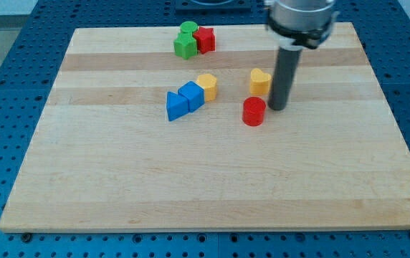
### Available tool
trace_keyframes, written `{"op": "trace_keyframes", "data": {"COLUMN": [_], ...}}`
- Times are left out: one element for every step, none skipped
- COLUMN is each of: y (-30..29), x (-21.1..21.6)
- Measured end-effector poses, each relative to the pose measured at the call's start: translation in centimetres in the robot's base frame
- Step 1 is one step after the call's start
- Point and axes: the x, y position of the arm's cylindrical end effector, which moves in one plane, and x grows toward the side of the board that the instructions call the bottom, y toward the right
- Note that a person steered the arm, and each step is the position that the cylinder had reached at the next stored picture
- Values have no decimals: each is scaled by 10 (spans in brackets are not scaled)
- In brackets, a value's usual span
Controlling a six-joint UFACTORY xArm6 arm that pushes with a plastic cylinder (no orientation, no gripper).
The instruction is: Move the yellow heart diagonal to the hexagon
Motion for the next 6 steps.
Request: {"op": "trace_keyframes", "data": {"y": [-22, -20, -17, -17, -11, 8], "x": [-4, -17, -36, -63, -82, -91]}}
